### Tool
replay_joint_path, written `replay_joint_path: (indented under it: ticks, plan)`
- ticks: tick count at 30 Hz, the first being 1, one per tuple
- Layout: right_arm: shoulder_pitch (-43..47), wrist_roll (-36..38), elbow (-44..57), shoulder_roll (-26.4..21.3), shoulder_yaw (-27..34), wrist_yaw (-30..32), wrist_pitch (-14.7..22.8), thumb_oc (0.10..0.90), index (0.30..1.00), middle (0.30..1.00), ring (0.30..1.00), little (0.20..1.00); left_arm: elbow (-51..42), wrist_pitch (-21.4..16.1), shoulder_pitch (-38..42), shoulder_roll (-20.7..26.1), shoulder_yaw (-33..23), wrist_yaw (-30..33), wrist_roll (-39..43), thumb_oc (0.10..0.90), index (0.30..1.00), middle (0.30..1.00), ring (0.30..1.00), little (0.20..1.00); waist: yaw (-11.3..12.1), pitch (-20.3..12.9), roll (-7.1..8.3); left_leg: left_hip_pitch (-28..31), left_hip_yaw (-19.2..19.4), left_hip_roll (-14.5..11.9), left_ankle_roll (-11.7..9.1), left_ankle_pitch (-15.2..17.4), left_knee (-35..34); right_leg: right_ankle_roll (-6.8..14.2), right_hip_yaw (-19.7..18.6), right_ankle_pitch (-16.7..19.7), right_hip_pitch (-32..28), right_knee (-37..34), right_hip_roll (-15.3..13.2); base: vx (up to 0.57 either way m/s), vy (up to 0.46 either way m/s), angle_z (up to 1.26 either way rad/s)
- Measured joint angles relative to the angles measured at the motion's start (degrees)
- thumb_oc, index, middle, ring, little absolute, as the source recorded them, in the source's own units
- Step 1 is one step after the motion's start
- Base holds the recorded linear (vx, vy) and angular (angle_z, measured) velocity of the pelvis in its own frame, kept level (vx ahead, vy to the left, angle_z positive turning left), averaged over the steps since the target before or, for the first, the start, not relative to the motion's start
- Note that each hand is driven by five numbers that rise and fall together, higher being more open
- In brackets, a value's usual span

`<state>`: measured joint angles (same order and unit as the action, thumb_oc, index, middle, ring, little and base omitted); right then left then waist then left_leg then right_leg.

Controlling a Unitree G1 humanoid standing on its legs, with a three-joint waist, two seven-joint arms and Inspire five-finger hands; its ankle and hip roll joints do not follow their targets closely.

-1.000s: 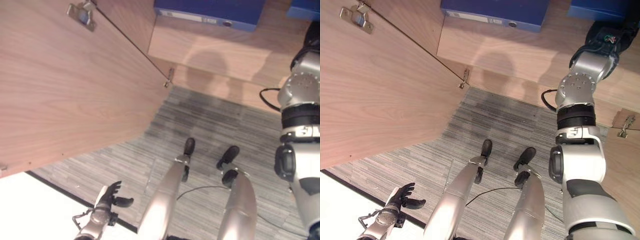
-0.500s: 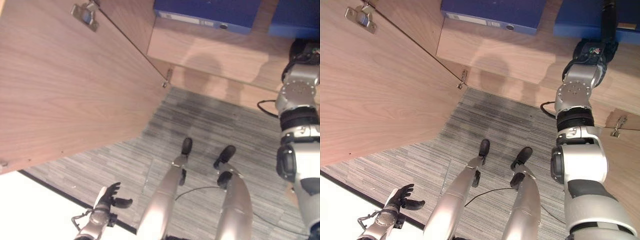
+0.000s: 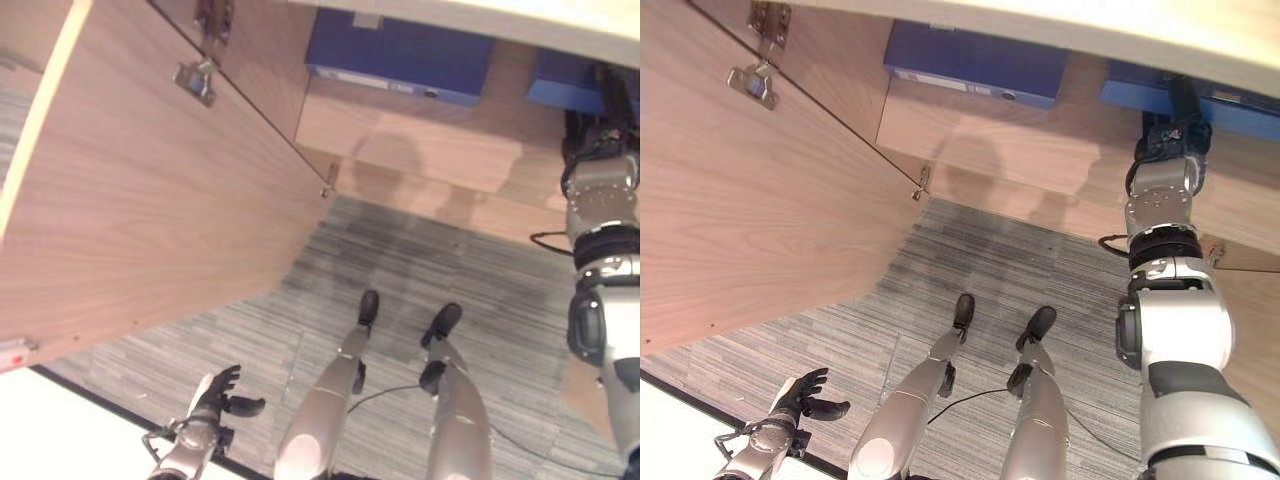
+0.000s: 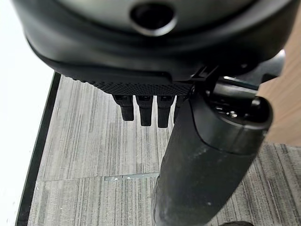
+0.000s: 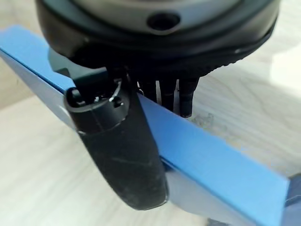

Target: Put the empty folder in the office cabinet

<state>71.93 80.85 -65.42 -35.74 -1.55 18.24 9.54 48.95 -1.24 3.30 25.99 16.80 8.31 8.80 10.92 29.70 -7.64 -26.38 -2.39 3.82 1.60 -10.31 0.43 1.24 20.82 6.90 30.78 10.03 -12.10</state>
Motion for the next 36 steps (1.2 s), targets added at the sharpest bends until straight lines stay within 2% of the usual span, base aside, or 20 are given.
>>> replay_joint_path:
  ticks: [6,17,24,28,30,33,36]
  plan:
    - [-1.37,-2.74,-0.09,-0.14,-1.43,-3.26,-3.78,0.8,0.9,0.9,0.9,0.9,-0.01,-0.06,0.0,0.0,-1.2,-0.39,-0.03,0.8,0.9,0.9,0.9,0.9,-0.02,-0.18,-0.19,2.67,0.48,-0.62,-0.28,-0.18,-1.67,0.5,0.11,1.41,-3.58,-4.44,1.35,0.0,-0.002,-0.07]
    - [-2.04,-3.91,0.33,0.09,-2.14,-6.56,-5.26,0.8,0.9,0.9,0.9,0.9,0.02,-0.04,-0.01,-0.01,-1.31,-2.49,-0.04,0.8,0.9,0.9,0.9,0.9,0.24,-0.21,-0.23,3.5,1.57,-0.98,-0.69,-0.11,-2.58,0.16,-0.58,3.9,-5.46,-8.97,2.59,0.0,0.014,-0.05]
    - [-4.68,0.94,5.7,2.86,-0.79,-7.65,-0.87,0.8,0.9,0.9,0.9,0.9,0.17,-0.03,-0.17,-0.04,-1.4,-2.48,-0.06,0.8,0.9,0.9,0.9,0.9,0.36,-0.53,-0.86,3.34,2.08,-0.94,-0.9,-0.06,-3.61,0.28,-1.23,4.79,-5.39,-10.91,3.05,0.0,0.005,-0.05]
    - [-11.01,3.71,18.06,5.55,1.3,-8.8,3.0,0.8,0.9,0.9,0.9,0.9,0.07,-0.11,-0.3,-0.32,-1.42,-2.43,-0.16,0.8,0.9,0.9,0.9,0.9,0.29,-0.51,-0.96,3.18,2.08,-0.94,-0.65,-0.24,-3.83,-0.08,-1.22,5.16,-5.34,-11.46,3.23,0.0,0.0,0.0]
    - [-12.01,4.94,20.45,6.36,1.1,-10.29,4.41,0.8,0.9,0.9,0.9,0.9,-0.02,-0.36,-0.29,-0.32,-1.98,-2.36,-0.22,0.8,0.9,0.9,0.9,0.9,0.31,-0.51,-1.09,3.15,2.05,-0.94,-0.68,-0.22,-3.89,-0.12,-1.12,5.19,-5.33,-11.5,3.22,0.0,0.0,0.0]
    - [-11.99,4.81,20.4,5.81,0.6,-11.04,5.75,0.8,0.9,0.9,0.9,0.9,0.04,-0.5,-0.29,-0.31,-3.46,-2.24,-0.64,0.8,0.9,0.9,0.9,0.9,0.52,-0.51,-1.12,3.13,2.01,-0.91,-0.73,-0.18,-3.9,-0.05,-1.01,5.14,-5.38,-11.49,3.14,0.01,0.015,0.03]
    - [-11.99,0.29,19.15,0.55,-5.41,-10.73,4.37,0.8,0.9,0.9,0.9,0.9,0.08,-0.56,-0.29,-0.27,-3.63,-2.15,-0.72,0.8,0.9,0.9,0.9,0.9,0.76,-0.51,-1.12,3.11,2.04,-0.77,-0.73,-0.19,-3.9,0.13,-0.88,5.02,-5.39,-11.49,2.96,0.0,0.0,0.0]
